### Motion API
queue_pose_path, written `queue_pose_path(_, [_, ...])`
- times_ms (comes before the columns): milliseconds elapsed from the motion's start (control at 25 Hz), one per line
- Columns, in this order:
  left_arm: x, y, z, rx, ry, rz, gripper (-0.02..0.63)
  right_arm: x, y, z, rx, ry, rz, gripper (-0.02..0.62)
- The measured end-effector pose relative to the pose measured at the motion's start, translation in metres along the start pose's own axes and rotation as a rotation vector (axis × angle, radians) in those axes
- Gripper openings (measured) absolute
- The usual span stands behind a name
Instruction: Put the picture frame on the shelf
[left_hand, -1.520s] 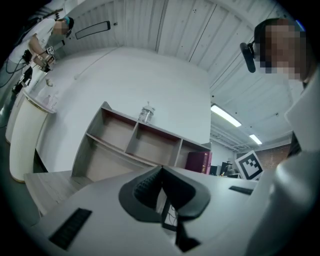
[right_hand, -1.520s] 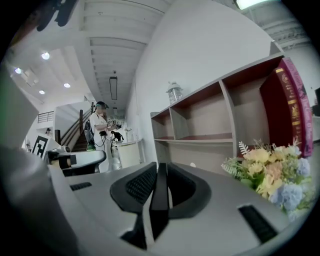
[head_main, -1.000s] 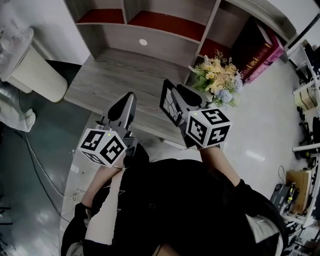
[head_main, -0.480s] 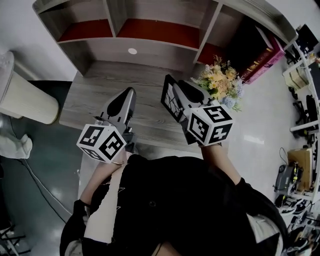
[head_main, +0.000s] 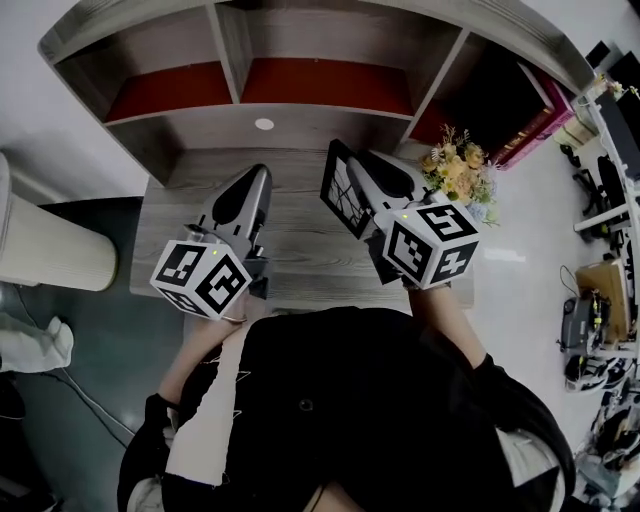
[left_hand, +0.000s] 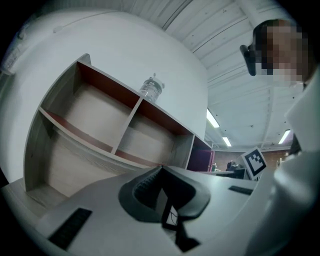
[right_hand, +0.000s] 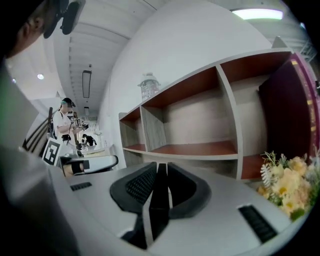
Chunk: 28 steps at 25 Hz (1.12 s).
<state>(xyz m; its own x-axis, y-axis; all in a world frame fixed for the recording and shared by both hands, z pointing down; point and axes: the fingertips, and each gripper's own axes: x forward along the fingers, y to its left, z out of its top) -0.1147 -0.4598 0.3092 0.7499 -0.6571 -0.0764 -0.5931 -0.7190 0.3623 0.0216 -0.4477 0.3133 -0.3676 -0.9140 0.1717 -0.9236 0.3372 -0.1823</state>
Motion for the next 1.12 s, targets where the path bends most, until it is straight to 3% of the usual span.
queue_pose_path(200, [0.008, 0.021, 0.007, -0.006, 0.022, -0.07, 0.011, 0.009, 0.014, 0.042, -0.008, -0.092, -0.021, 0.074])
queue_pose_path(480, [0.008, 0.053, 0.02, -0.012, 0.025, -0.121, 0.011, 0.016, 0.043, 0.107, -0.111, -0.22, -0.063, 0.074])
queue_pose_path(800, [0.0, 0.078, 0.018, -0.049, 0.033, -0.134, 0.011, 0.031, 0.068, 0.153, -0.238, -0.264, -0.069, 0.072])
queue_pose_path(1120, [0.0, 0.091, 0.012, -0.091, 0.024, -0.109, 0.011, 0.062, 0.067, 0.164, -0.262, -0.265, -0.076, 0.074])
